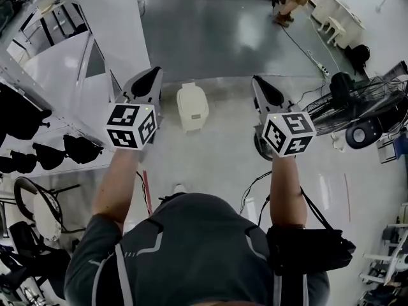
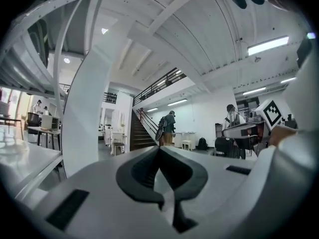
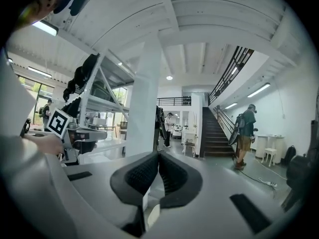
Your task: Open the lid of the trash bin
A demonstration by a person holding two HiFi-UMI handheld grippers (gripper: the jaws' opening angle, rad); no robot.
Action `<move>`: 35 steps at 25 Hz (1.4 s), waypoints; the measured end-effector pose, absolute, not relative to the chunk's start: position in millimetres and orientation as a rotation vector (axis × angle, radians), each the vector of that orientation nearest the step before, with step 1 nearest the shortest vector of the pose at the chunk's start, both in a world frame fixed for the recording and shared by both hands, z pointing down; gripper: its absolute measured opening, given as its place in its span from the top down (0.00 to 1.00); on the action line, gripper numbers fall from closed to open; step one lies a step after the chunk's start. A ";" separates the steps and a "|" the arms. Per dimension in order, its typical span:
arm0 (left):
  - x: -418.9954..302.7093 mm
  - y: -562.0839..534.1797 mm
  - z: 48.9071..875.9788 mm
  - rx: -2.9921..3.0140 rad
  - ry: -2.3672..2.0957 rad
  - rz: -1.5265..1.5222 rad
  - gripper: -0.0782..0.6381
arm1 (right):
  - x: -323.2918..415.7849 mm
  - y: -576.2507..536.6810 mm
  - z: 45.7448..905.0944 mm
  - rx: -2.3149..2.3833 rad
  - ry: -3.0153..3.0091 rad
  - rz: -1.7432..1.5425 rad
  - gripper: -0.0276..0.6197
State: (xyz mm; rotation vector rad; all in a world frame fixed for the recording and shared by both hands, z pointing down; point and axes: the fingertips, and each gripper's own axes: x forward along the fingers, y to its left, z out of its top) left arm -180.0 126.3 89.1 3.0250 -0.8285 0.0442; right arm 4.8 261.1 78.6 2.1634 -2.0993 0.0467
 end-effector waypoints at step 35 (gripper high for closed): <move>-105.7 -51.1 110.1 2.855 -1.160 0.087 0.88 | 127.1 19.9 84.9 2.030 -2.308 0.031 0.91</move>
